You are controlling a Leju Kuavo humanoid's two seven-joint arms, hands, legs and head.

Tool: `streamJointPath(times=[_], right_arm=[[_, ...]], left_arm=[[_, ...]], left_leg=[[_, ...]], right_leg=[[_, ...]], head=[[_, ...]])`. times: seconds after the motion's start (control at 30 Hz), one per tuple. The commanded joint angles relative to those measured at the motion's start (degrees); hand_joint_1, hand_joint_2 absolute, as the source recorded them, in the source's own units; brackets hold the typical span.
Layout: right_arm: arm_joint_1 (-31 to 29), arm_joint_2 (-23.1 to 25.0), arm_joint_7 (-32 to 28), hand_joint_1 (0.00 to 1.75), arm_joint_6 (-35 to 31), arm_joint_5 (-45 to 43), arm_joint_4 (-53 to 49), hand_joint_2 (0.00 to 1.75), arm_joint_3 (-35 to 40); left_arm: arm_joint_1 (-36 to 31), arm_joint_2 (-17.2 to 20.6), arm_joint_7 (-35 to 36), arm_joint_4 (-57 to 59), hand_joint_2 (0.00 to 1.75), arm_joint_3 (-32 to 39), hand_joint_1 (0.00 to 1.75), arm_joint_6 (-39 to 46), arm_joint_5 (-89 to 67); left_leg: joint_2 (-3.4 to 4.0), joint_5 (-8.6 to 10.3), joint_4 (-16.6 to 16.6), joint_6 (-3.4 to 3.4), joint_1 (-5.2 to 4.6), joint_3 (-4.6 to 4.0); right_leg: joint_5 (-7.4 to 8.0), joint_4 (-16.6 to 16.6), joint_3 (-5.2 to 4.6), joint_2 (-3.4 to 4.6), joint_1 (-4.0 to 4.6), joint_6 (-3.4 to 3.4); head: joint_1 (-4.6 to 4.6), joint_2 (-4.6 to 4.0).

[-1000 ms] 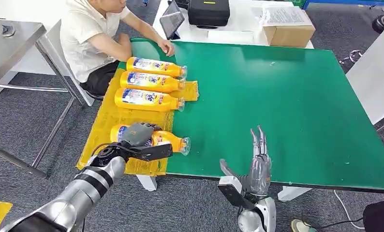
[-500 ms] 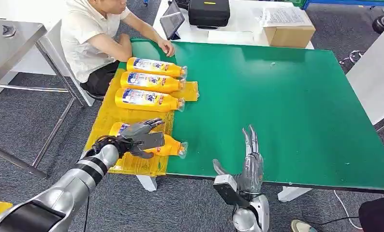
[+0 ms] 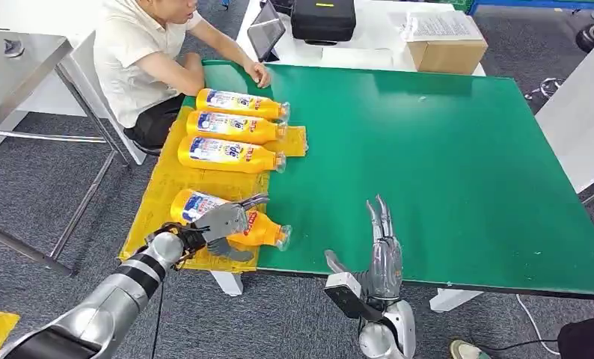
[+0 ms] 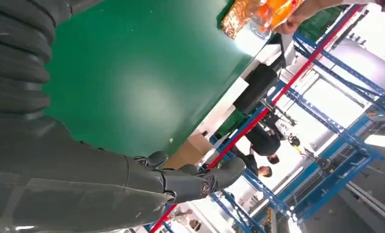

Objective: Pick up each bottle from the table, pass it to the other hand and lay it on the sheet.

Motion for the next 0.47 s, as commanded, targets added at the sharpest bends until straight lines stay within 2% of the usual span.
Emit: streamJointPath(times=[0.03, 0.17, 0.27, 0.33, 0.37, 0.4, 0.43, 0.47], right_arm=[[-1.1, -0.9, 0.0, 0.00, -0.2, 1.0, 3.1, 1.75, -0.5], [0.7, -0.6, 0.0, 0.00, -0.2, 2.0, 1.8, 1.75, -2.2], [2.3, -1.2, 0.0, 0.00, -0.2, -1.4, 1.1, 1.75, -1.2], [2.5, -4.7, 0.0, 0.00, -0.2, -19.0, 0.3, 1.75, 7.5], [3.1, -5.9, 0.0, 0.00, 4.2, -29.8, -3.7, 1.75, 10.4], [4.2, -6.2, 0.0, 0.00, 10.7, -36.5, -7.8, 1.75, 10.3], [5.4, -6.2, 0.0, 0.00, 14.4, -38.2, -11.7, 1.75, 9.6], [6.5, -6.6, 0.0, 0.00, 16.3, -36.4, -15.3, 1.75, 9.9]], left_arm=[[7.0, -0.6, -3.1, -12.3, 1.75, -0.4, 0.00, -0.1, 5.4], [11.1, -2.7, -1.6, -22.3, 1.75, -2.0, 0.00, 5.5, 7.5], [17.4, -7.4, -3.2, -31.2, 1.75, 0.4, 0.00, 11.1, 15.3], [23.5, -11.2, -6.0, -37.8, 1.75, 1.6, 0.00, 13.8, 26.0], [27.1, -13.7, -5.0, -40.8, 1.75, 3.1, 0.00, 12.5, 36.9], [29.3, -14.6, -3.6, -43.1, 1.75, 3.4, 0.00, 11.2, 45.7], [31.0, -14.7, -2.4, -45.2, 1.75, 3.4, 0.00, 12.0, 50.3], [31.8, -13.6, -4.2, -46.7, 1.75, 2.5, 0.00, 14.2, 51.0]], left_leg=[[0.07, -0.05, -0.1, -0.09, 0.05, 0.20], [-0.02, -0.10, -0.1, -0.08, 0.05, 0.20], [-0.26, -0.14, 0.0, -0.06, 0.08, 0.07], [-0.13, -0.16, 0.0, -0.03, 0.01, -0.07], [-0.06, -0.25, 0.0, -0.04, 0.01, 0.05], [-0.01, -0.21, 0.0, 0.01, -0.04, -0.06], [0.04, -0.26, 0.0, 0.00, -0.02, -0.06], [0.05, -0.23, 0.1, 0.01, -0.07, -0.27]], right_leg=[[-0.02, -0.1, 0.17, 0.10, 0.04, -0.11], [-0.08, -0.1, 0.21, 0.02, 0.05, -0.10], [-0.18, -0.1, 0.15, -0.25, 0.08, -0.08], [-0.15, -0.1, -0.01, -0.05, 0.01, -0.06], [-0.21, -0.1, 0.10, 0.01, 0.01, -0.07], [-0.15, -0.1, -0.03, 0.05, -0.04, -0.03], [-0.19, -0.1, -0.01, 0.10, -0.02, -0.04], [-0.14, 0.0, -0.23, 0.10, -0.07, -0.01]], head=[[0.02, 0.00], [0.00, 0.00], [0.07, 0.00], [0.02, 0.00], [0.00, 0.00], [0.04, 0.00], [0.00, 0.00], [0.02, 0.00]])
